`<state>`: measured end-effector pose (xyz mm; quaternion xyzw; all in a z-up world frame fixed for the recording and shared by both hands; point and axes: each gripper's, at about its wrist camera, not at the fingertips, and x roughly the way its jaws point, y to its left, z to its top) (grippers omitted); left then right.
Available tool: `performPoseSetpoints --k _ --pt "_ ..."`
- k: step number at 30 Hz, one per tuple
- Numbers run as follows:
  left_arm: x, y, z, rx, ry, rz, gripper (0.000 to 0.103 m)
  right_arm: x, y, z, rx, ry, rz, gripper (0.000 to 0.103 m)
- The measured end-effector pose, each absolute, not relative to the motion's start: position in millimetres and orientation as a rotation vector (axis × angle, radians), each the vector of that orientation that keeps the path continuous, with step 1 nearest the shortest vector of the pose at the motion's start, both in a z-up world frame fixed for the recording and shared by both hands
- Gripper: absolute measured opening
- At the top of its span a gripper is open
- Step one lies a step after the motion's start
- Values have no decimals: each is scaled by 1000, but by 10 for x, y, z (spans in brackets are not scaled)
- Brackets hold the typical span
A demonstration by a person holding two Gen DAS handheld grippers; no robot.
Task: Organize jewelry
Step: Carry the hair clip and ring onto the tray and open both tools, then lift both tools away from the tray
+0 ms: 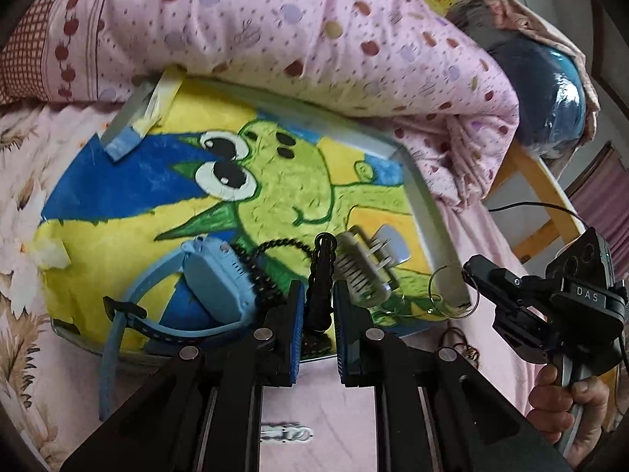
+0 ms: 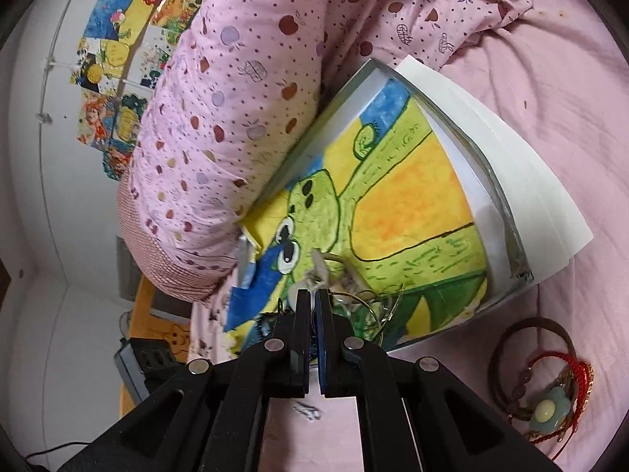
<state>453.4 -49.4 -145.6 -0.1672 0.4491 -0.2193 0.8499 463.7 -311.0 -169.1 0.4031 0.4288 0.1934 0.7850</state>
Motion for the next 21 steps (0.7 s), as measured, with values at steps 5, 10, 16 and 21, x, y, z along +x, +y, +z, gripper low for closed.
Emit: performPoseSetpoints --k 5,10,16,21 --pt "4528 -519 -1545 -334 979 -465 11 4635 -3110 -1737 844 944 394 6" --pt "4533 -524 -1551 -337 989 -459 12 4612 -3119 -1695 816 940 370 6" --pt "4535 -533 -1471 -344 968 -467 29 4533 -3162 -1548 755 912 332 26" --pt "4445 -561 -1245 -297 885 -454 53 4391 -3145 -1329 659 875 324 43"
